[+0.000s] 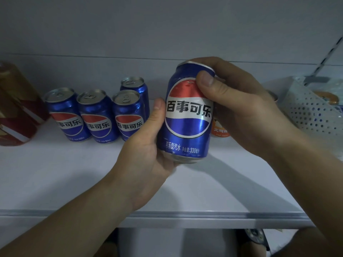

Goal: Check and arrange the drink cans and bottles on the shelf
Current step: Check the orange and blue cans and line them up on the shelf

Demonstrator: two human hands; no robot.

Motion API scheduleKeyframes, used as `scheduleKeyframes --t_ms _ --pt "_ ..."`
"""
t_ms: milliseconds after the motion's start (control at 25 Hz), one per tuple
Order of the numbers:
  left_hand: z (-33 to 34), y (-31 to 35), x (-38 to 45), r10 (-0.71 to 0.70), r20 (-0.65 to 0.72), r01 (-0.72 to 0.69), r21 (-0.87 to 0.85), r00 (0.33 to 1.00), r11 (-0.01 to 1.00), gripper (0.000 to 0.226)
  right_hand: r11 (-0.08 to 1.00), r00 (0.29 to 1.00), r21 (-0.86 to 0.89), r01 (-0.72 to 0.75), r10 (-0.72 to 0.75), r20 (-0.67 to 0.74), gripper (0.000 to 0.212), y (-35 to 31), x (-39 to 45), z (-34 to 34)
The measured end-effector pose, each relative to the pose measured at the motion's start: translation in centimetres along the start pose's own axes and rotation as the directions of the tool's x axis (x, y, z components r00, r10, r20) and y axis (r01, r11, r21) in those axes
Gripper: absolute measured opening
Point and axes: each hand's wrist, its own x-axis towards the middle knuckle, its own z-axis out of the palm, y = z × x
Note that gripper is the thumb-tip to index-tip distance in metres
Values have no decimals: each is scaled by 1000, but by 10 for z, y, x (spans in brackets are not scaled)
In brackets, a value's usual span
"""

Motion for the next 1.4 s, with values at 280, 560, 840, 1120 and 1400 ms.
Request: scheduleKeyframes --t_ms 280,560,840,1120,1400 --pt "-6 6 -1 15 107 -25 88 994 996 69 987 982 -132 -88 64 -177 41 -5 -3 2" --pt "-9 8 -1 2 197 -39 185 980 982 67 945 979 -307 -117 58 -195 43 -5 -4 7" --pt "-11 2 -1 -30 212 -32 282 977 959 58 943 987 -325 -74 22 -160 26 2 -3 8" --pt "-20 2 -2 246 122 -271 555 962 787 56 945 987 -289 151 -160 -7 49 3 -7 4" --pt "-24 1 -5 589 74 -511 592 805 624 74 790 916 -464 400 -332 224 84 6 -15 16"
